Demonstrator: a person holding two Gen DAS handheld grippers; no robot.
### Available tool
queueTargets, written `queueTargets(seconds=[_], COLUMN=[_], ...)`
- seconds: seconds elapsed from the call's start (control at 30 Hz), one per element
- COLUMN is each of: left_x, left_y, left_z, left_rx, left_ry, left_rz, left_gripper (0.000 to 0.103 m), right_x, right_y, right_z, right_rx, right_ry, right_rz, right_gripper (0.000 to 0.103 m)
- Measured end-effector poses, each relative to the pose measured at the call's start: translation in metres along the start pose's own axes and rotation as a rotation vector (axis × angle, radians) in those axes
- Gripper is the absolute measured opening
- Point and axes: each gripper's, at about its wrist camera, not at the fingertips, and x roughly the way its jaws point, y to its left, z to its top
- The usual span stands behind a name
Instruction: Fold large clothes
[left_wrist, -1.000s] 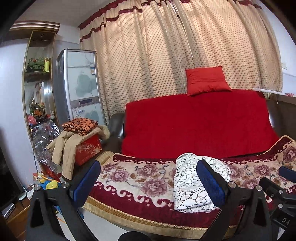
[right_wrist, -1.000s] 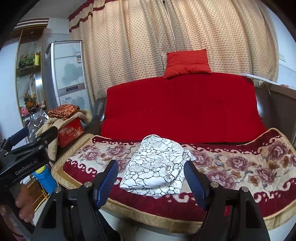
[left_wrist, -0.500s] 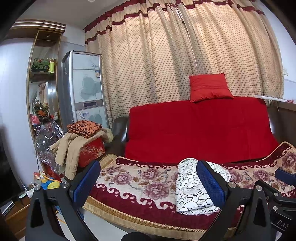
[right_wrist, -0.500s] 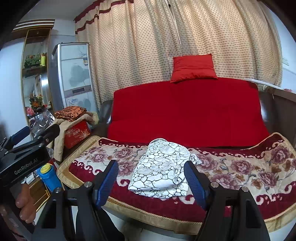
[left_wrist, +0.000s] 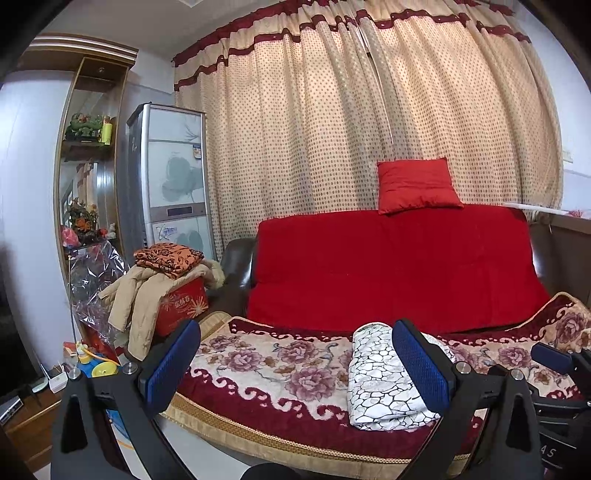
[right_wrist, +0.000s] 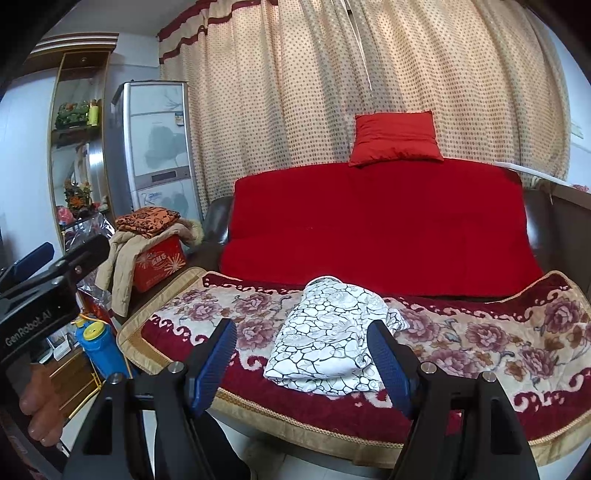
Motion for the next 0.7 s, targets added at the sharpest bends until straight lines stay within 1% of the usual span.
queueTargets(seconds=[0.2, 0.43, 0.7], left_x=[-0.001, 0.0, 0.004], left_y=[0.005, 0.008, 0.004], left_z=[0.0, -0.001, -0.003], left_rx=[-0.011, -0.015, -0.006], left_ry=[-0.001, 0.004, 0.015], left_rz=[-0.001, 0.001, 0.0], left_gripper=[0.103, 0.103, 0.103], right_x=[-0.004, -0.015, -0.018], right_y=[0.004, 0.009, 0.008], right_z=[0.002, 0.005, 0.007], right_rx=[-0.007, -0.024, -0.02], right_ry=[-0.015, -0.058, -0.069], right_rz=[-0.002, -0.014, -0.015], right_gripper=[0.076, 0.076, 0.076])
